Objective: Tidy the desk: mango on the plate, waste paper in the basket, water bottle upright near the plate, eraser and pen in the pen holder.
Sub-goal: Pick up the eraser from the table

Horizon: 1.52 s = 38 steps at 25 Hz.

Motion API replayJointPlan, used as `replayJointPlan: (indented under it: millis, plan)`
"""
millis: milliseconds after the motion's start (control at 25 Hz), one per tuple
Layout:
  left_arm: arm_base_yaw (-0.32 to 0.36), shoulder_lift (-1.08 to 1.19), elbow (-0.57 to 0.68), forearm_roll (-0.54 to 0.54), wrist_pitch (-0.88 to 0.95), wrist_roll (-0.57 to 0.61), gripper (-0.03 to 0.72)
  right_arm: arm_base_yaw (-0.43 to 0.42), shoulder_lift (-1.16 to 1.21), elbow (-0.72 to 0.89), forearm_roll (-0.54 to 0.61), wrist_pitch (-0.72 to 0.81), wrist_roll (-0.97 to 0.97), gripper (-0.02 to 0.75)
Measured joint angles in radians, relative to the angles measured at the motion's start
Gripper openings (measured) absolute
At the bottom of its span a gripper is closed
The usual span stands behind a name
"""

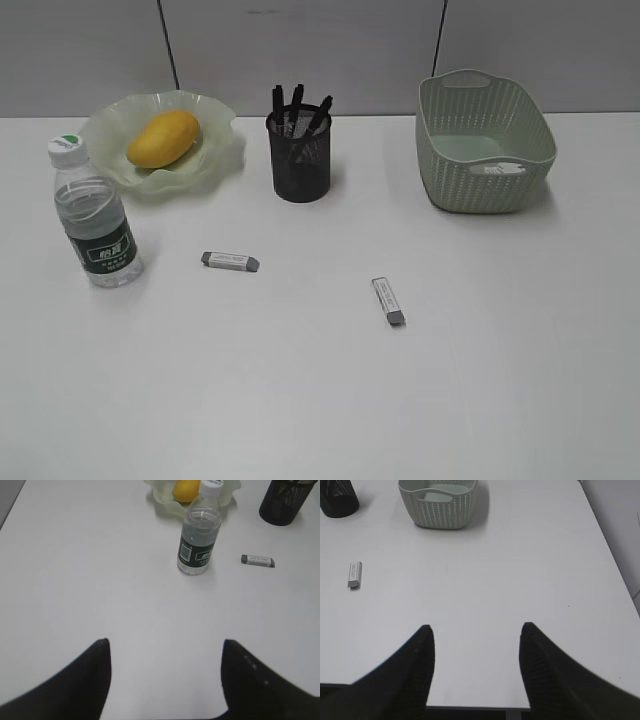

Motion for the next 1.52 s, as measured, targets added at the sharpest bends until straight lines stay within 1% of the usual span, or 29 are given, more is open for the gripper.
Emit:
replayJointPlan:
  millis: [120, 280, 480, 880, 1080, 1280, 1520]
  plan:
    - [0.0, -0.069, 0.042, 0.003, -0.011, 0.0, 0.523, 0.0, 0.0, 0.0, 0.0, 0.0, 0.0, 0.436]
    - [0.0, -0.13, 0.053, 0.013, -0.028, 0.0, 0.52, 0.0, 0.0, 0.0, 0.0, 0.0, 0.0, 0.436]
    - [0.0, -0.133, 0.054, 0.046, -0.028, 0.0, 0.487, 0.0, 0.0, 0.0, 0.0, 0.0, 0.0, 0.436]
    - [0.0, -0.133, 0.054, 0.048, -0.028, 0.001, 0.404, 0.0, 0.0, 0.0, 0.0, 0.0, 0.0, 0.436]
    - [0.0, -0.133, 0.054, 0.049, -0.028, 0.001, 0.384, 0.0, 0.0, 0.0, 0.0, 0.0, 0.0, 0.436]
    - [0.023, -0.133, 0.054, 0.049, -0.028, 0.003, 0.366, 0.0, 0.0, 0.0, 0.0, 0.0, 0.0, 0.436]
    - [0.024, -0.133, 0.054, 0.049, -0.028, 0.004, 0.354, 0.0, 0.0, 0.0, 0.0, 0.0, 0.0, 0.436]
